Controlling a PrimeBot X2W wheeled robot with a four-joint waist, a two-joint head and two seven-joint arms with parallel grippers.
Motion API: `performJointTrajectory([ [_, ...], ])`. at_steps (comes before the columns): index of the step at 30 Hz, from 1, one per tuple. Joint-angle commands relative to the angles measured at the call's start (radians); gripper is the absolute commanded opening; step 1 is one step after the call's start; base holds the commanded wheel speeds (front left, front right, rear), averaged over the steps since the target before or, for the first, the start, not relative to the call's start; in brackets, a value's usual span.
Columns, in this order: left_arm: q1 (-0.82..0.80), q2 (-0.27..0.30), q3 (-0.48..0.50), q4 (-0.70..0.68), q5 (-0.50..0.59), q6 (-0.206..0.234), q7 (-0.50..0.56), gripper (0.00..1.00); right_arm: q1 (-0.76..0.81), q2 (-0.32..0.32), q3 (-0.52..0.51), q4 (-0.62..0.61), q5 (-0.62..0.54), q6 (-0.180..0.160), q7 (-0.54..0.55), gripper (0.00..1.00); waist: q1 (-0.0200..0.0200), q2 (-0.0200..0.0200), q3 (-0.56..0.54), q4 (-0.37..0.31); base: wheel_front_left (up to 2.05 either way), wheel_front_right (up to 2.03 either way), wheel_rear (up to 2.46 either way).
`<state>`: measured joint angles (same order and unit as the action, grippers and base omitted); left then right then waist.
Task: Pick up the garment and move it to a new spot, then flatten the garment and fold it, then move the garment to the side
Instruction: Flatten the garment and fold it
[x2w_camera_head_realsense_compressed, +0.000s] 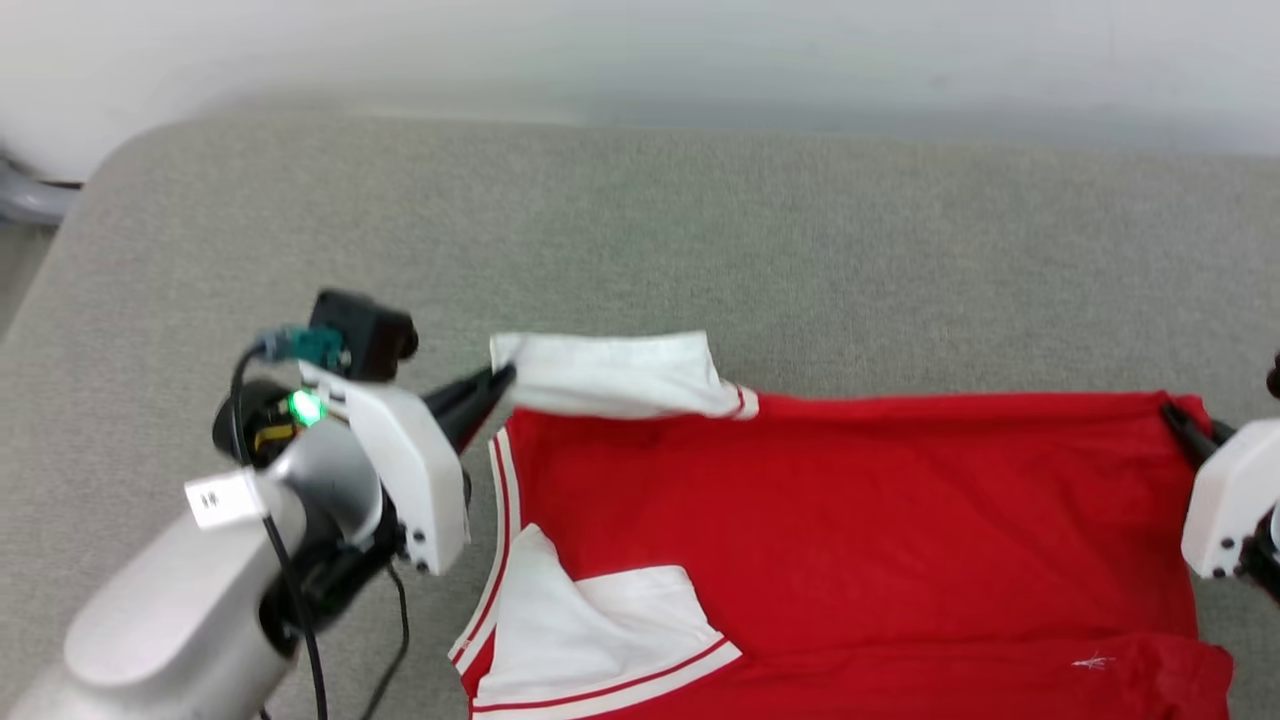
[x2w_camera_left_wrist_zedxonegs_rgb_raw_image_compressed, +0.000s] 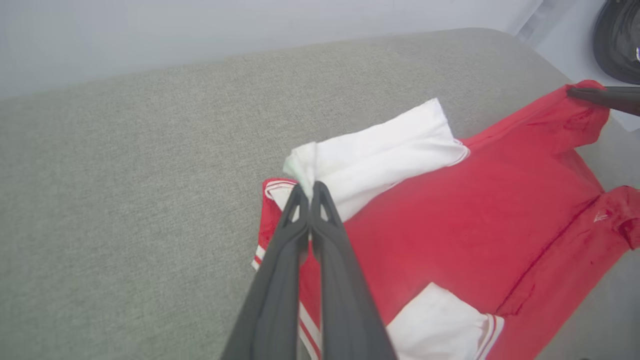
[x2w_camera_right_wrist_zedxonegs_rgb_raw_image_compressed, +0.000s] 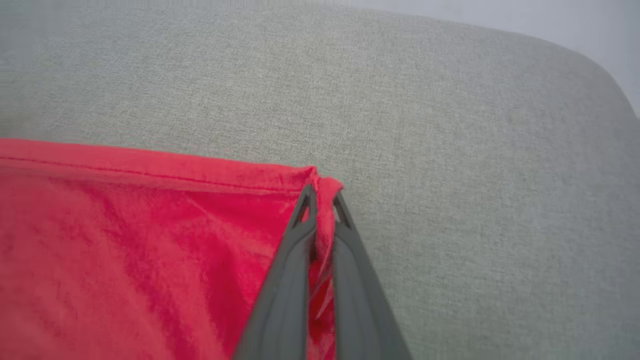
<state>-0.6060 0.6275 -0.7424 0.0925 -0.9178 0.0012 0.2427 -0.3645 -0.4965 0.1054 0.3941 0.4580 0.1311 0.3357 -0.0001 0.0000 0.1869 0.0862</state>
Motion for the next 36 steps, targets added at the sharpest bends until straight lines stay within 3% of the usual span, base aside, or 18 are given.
performJointTrajectory([
  [1, 0.040, 0.008, -0.003, -0.015, -0.007, 0.011, -0.011, 0.00, 0.035, 0.000, -0.005, -0.009, 0.017, -0.001, -0.019, 0.00, 0.0001, 0.0000, -0.031, 0.011, 0.00, 0.00, 0.00],
  [11, 0.239, 0.040, -0.039, -0.076, -0.034, 0.065, -0.044, 0.00, 0.216, -0.062, 0.016, -0.069, 0.151, -0.001, -0.038, 0.00, 0.0001, 0.0000, -0.086, 0.031, 0.00, 0.00, 0.00],
  [15, 0.304, 0.043, -0.083, -0.060, -0.005, 0.082, -0.048, 0.00, 0.300, -0.135, 0.056, -0.118, 0.205, -0.001, 0.000, 0.00, 0.0001, 0.0000, -0.088, 0.036, 0.00, 0.00, 0.00],
  [34, 0.306, 0.018, -0.150, 0.046, 0.042, 0.070, -0.042, 0.00, 0.360, -0.301, 0.223, -0.203, 0.248, -0.001, 0.112, 0.00, 0.0001, 0.0000, -0.065, 0.032, 0.00, 0.00, 0.00],
  [36, 0.305, 0.010, -0.161, 0.059, 0.046, 0.067, -0.035, 0.00, 0.345, -0.295, 0.229, -0.205, 0.243, -0.001, 0.097, 1.00, 0.0001, 0.0000, -0.062, 0.029, 0.00, 0.00, 0.00],
])
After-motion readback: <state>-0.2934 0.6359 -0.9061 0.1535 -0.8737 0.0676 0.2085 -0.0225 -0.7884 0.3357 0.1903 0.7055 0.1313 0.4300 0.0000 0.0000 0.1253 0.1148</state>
